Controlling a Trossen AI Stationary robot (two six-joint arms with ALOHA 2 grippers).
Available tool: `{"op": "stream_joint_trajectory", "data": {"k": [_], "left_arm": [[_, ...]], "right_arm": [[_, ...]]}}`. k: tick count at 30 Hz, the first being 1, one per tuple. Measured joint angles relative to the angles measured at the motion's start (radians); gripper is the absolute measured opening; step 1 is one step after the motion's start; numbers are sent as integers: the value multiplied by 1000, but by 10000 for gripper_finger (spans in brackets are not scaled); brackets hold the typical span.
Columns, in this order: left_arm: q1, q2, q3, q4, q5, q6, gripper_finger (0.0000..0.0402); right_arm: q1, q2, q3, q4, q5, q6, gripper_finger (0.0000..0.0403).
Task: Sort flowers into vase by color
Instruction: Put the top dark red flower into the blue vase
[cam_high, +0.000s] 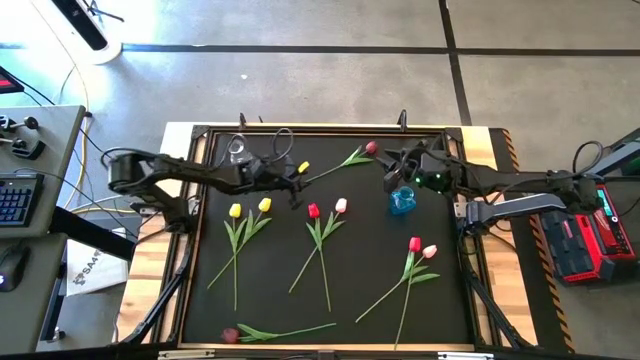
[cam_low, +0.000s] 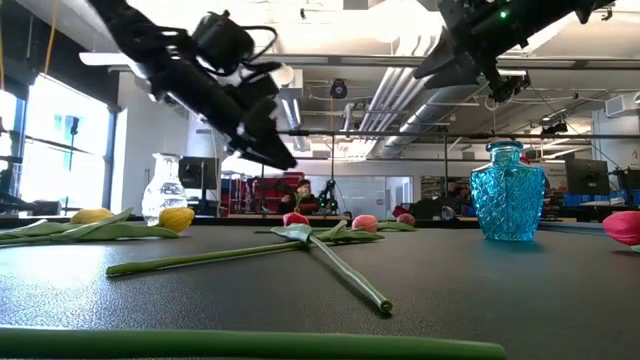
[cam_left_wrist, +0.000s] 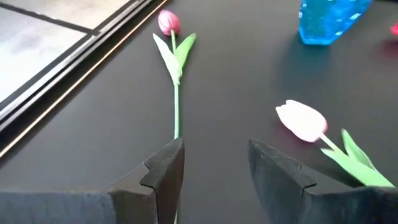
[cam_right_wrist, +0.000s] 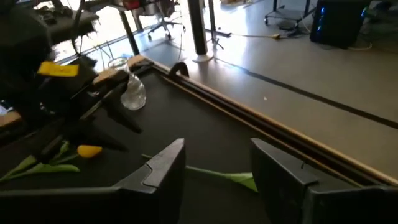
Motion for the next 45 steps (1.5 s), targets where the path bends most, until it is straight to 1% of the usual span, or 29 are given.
{"op": "stream_joint_trajectory", "data": {"k": [3, 9, 13, 16, 19, 21, 26, 31, 33, 35, 37, 40, 43, 45], "left_arm": [[14, 59, 57, -1, 3, 9, 166], [37, 167, 169, -33, 79, 3, 166], [51, 226, 248, -69, 91, 18, 165], [73, 269, 335, -129, 85, -4, 165], [95, 316, 448, -226, 84, 4, 165], [107, 354, 529, -304, 86, 26, 165], [134, 470, 707, -452, 91, 67, 165], [155, 592, 841, -573, 157, 108, 165], [157, 618, 893, -646, 140, 121, 163], [157, 624, 929, -668, 150, 122, 158], [159, 628, 951, -690, 185, 123, 152], [165, 638, 978, -803, 217, 119, 141], [172, 635, 999, -877, 223, 116, 133], [177, 635, 1015, -960, 224, 115, 132]], "right_arm": [[0, 0, 0, -22, 1, -18, 167], [0, 0, 0, -29, 1, -44, 167], [0, 0, 0, -58, -10, -17, 167], [1, 14, -9, -67, -33, 32, 167], [7, 32, -14, -127, -90, 76, 167], [17, 40, -15, -166, -98, 95, 167], [47, 56, -15, -207, -46, 124, 167], [83, 81, -15, -208, -11, 127, 167], [96, 90, -15, -208, -10, 141, 167], [112, 99, -15, -213, -9, 157, 167], [127, 104, -15, -219, -9, 168, 167], [148, 106, -15, -224, -9, 189, 167], [165, 106, -15, -223, -9, 192, 167], [171, 106, -15, -221, -9, 192, 167]]}}
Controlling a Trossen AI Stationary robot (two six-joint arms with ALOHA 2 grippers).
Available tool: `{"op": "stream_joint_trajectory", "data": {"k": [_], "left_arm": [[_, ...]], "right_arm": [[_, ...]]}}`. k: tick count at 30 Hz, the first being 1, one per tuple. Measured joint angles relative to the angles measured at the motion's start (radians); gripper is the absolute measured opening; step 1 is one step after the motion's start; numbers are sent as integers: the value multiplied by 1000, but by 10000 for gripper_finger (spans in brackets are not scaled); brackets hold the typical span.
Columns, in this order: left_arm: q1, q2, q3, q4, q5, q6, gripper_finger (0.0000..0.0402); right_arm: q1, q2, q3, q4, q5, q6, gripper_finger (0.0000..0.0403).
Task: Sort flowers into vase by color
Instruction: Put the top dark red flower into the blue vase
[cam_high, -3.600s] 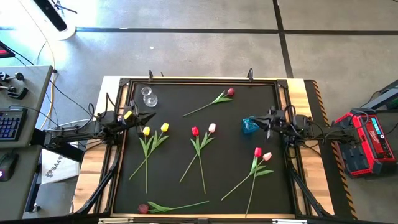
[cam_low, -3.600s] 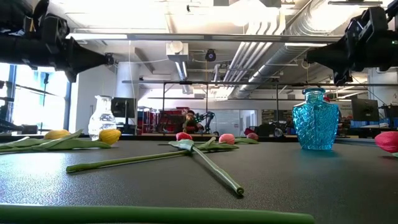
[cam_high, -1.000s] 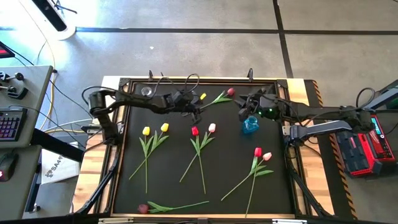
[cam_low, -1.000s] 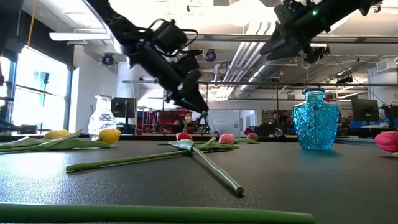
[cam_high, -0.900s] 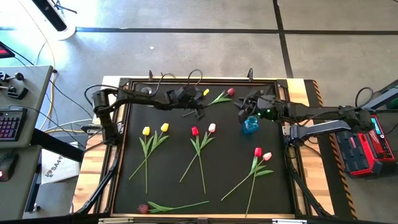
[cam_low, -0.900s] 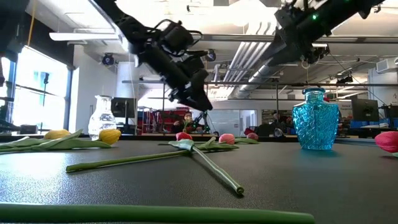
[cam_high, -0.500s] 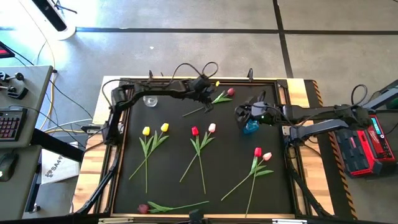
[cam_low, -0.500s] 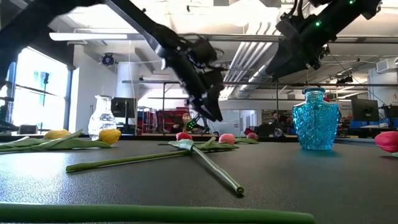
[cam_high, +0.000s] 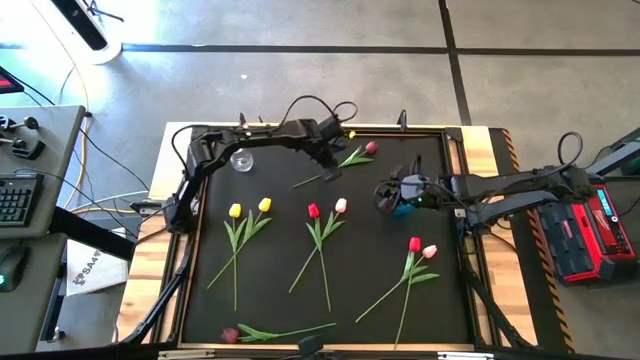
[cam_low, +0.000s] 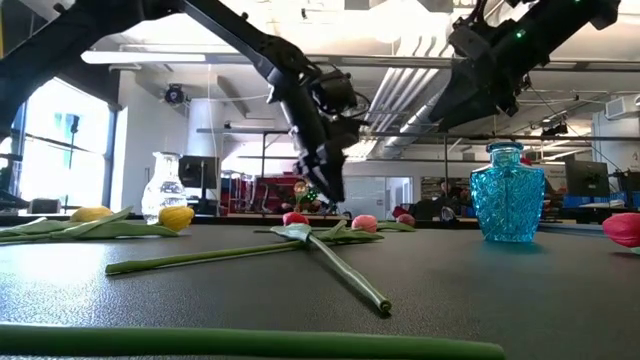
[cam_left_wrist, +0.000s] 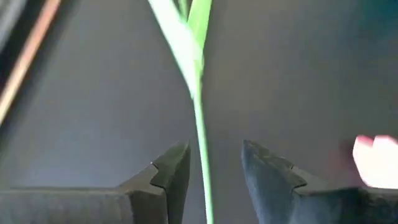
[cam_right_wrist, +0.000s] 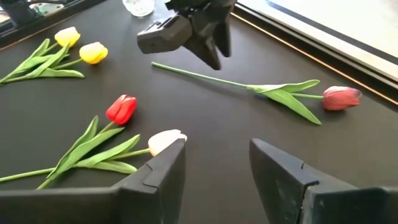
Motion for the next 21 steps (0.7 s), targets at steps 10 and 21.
{"op": "stream_joint_trajectory", "data": {"k": [10, 21], "left_arm": [[-53, 0, -3, -195, -35, -12, 131], [-53, 59, -3, -254, -127, -46, 131]], "right_arm": [[45, 0, 0, -10, 30, 0, 167], [112, 0, 0, -26, 67, 46, 167]]}}
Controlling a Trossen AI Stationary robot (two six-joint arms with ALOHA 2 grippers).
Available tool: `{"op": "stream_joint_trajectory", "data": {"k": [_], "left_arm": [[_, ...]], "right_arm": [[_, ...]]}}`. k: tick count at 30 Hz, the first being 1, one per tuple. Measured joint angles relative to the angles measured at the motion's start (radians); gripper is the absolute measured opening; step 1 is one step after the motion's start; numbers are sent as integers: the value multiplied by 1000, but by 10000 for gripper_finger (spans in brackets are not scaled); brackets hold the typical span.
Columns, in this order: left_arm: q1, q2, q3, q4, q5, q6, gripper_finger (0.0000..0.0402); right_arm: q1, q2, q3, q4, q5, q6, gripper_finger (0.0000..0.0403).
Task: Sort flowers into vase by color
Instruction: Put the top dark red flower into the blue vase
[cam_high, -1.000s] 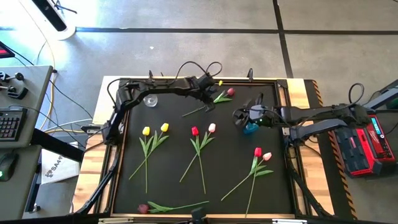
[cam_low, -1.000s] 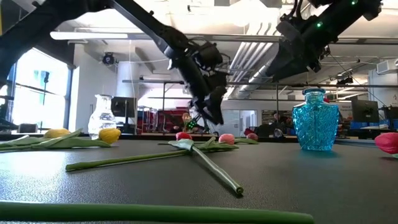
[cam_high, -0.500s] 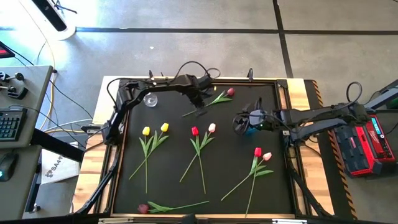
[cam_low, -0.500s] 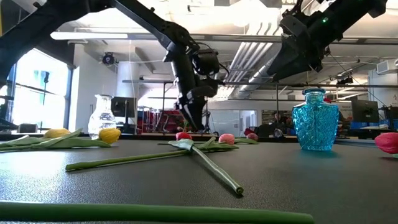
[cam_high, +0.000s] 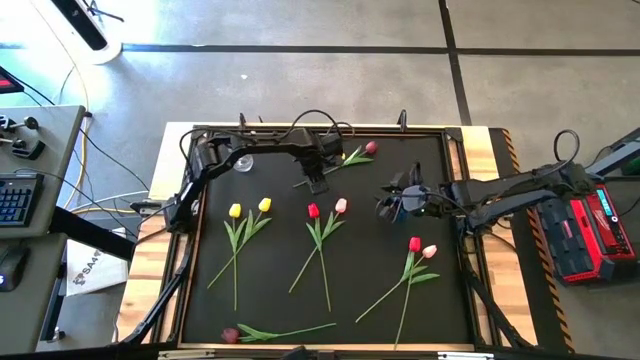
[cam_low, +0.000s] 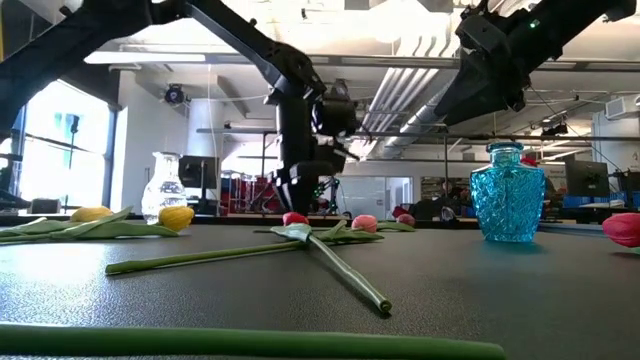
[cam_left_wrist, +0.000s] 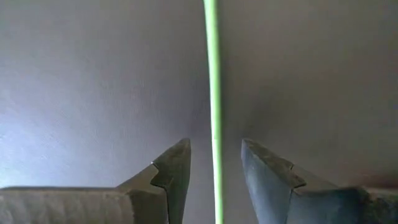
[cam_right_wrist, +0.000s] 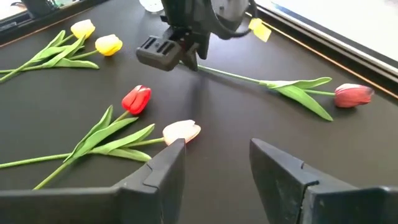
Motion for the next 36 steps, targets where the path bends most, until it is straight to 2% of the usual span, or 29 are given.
{"op": "stream_joint_trajectory", "data": {"k": [9, 12, 15, 17, 20, 25, 31, 36], "left_arm": [[-3, 50, 4, -21, -37, -7, 122], [-4, 46, 3, -20, -28, -7, 83], [-4, 47, 6, -17, -18, -1, 23], [-5, 47, 8, -13, -19, -2, 8], [-6, 48, 8, -4, -21, 11, 11], [-10, 25, 4, 3, -36, 16, 3], [-12, -72, -3, 60, -126, 0, 1], [-16, -152, -9, 93, -140, -10, 0]], "right_arm": [[59, 0, 0, -12, 100, 17, 167], [62, 0, 0, -13, 102, 18, 167], [62, 0, 0, -13, 108, 35, 167], [62, 1, 0, -13, 127, 48, 167], [62, 21, 0, -14, 170, 87, 167], [59, 91, 0, -15, 173, 130, 167], [32, 155, 0, -15, 173, 165, 167], [32, 152, -1, -18, 164, 166, 167]]}}
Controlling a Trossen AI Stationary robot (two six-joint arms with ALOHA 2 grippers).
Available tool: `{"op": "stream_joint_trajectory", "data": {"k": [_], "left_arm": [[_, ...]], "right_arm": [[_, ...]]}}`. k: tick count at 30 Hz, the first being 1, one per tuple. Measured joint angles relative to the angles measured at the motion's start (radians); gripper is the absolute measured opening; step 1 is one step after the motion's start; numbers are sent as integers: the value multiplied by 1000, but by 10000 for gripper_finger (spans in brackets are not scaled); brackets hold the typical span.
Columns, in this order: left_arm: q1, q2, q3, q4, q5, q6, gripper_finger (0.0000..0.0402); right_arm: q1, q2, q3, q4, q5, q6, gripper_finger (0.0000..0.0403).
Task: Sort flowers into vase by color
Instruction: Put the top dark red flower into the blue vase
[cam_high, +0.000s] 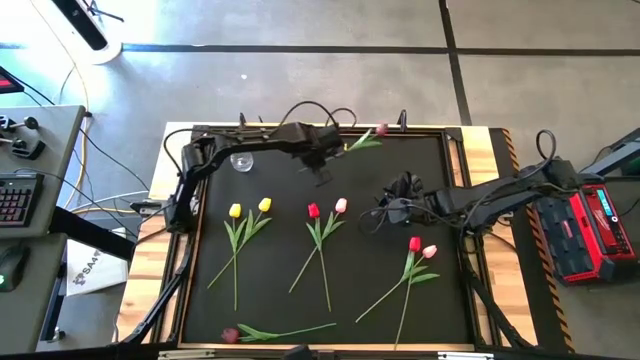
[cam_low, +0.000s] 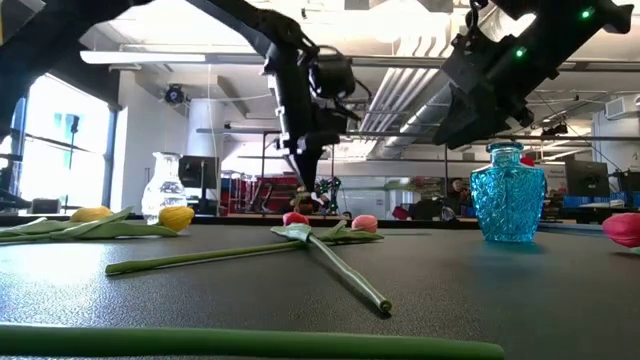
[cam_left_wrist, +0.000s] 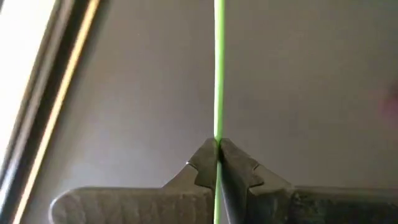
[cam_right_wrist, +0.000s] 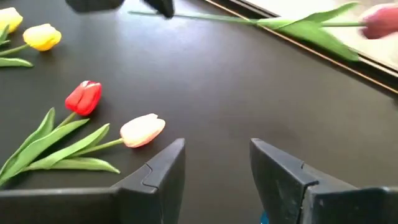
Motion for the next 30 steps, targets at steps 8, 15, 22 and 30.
{"op": "stream_joint_trajectory", "data": {"k": [8, 15, 22, 30], "left_arm": [[-4, -117, 2, 95, -53, 2, 0], [-11, -184, -96, 255, -48, -8, 0], [-35, -245, -399, 552, -14, -34, 0], [-91, -342, -637, 922, -14, -27, 0]], "right_arm": [[49, -7, 0, -94, 61, 52, 167], [109, -7, 0, -156, 74, 106, 167], [177, -7, 0, -217, 133, 180, 167], [178, -7, 0, -121, 140, 167, 167]]}}
